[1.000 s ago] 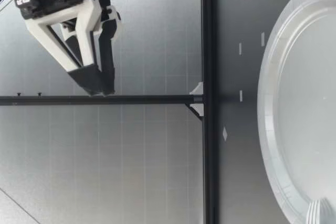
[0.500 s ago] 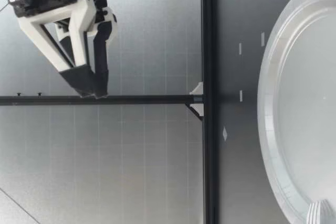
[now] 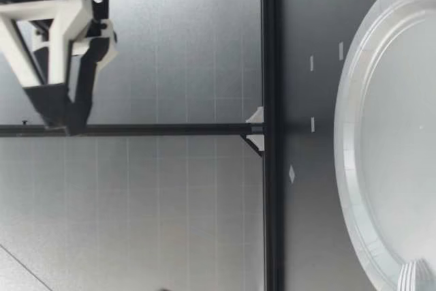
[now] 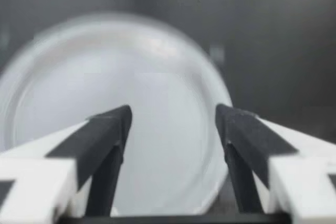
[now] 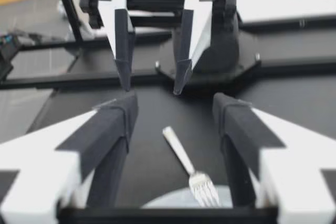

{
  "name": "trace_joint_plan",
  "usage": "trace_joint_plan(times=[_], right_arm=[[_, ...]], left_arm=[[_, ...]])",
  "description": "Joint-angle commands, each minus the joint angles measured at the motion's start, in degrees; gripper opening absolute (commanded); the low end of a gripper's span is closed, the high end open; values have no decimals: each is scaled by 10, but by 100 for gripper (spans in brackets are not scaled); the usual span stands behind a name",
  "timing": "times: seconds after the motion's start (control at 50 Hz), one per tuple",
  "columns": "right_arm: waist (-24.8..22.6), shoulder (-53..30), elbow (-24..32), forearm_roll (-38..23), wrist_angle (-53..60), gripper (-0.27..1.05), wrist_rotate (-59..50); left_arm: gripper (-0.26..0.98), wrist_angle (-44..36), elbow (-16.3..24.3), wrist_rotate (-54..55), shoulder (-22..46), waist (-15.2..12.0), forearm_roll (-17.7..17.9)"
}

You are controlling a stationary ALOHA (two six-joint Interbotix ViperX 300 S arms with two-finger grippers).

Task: Pick up the fork and place it on the plate.

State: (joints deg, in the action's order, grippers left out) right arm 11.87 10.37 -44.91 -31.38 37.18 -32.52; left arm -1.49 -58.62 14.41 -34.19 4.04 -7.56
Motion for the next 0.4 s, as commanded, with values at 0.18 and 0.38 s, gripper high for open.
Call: trace_joint_plan(times=[0.18, 0.38], right_arm=[[4, -40, 9, 51, 102, 61, 46], [4, -42, 9, 56, 112, 61, 48]], left_arm=[[60, -221, -52, -73, -13, -9, 9], [60, -231, -56, -102, -12, -9, 28]])
